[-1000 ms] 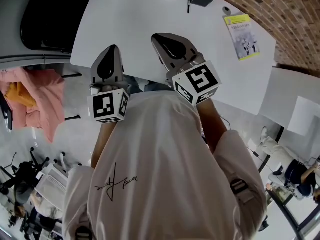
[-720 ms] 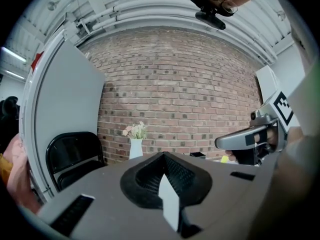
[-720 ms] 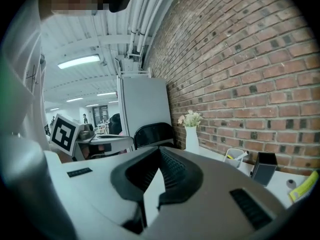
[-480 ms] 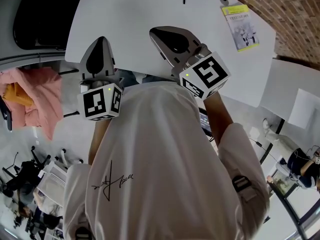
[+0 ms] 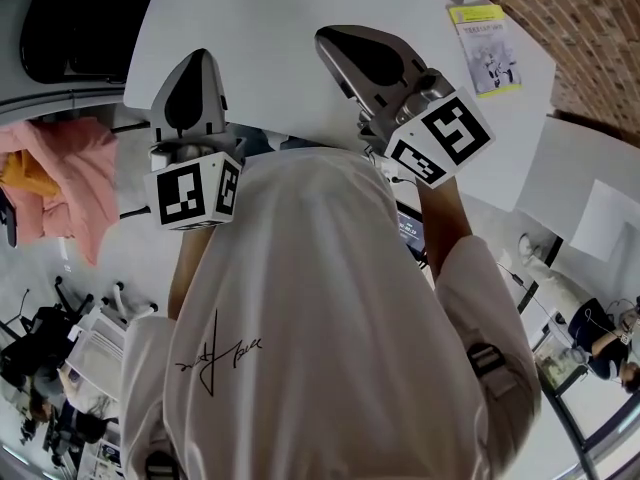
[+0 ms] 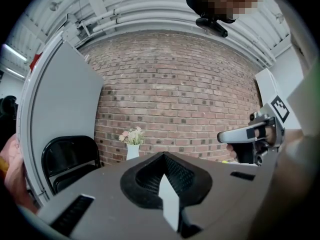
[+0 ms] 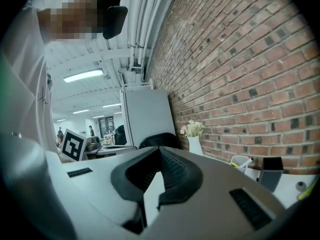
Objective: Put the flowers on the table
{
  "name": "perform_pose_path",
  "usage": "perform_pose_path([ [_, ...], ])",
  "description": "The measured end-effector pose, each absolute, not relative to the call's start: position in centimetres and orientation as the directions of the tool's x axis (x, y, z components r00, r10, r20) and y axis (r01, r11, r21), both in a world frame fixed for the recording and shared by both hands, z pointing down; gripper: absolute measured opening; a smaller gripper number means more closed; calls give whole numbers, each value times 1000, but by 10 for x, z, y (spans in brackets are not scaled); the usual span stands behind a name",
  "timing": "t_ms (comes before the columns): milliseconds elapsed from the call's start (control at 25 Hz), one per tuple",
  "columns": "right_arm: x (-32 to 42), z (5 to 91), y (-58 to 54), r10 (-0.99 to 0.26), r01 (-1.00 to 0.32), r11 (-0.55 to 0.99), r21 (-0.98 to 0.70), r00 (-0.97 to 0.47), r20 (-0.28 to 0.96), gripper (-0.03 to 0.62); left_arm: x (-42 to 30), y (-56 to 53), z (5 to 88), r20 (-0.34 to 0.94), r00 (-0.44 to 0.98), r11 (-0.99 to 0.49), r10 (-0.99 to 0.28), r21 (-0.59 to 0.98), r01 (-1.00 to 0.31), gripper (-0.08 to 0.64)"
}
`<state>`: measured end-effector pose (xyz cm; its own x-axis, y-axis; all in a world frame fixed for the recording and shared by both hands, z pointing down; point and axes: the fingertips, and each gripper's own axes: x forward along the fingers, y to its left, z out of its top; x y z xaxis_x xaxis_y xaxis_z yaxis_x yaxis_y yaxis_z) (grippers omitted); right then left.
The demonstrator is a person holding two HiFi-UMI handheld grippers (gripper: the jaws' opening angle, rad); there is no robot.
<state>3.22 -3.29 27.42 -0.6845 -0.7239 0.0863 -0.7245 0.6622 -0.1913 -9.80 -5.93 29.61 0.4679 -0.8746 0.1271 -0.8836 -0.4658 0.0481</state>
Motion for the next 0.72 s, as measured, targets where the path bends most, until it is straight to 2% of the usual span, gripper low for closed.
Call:
perform_pose_path([
  [720,43,291,-28,-731,-743,654,-140,-669,134,25,-89,-52,313,182,474,-474,-862,43,-879,5],
])
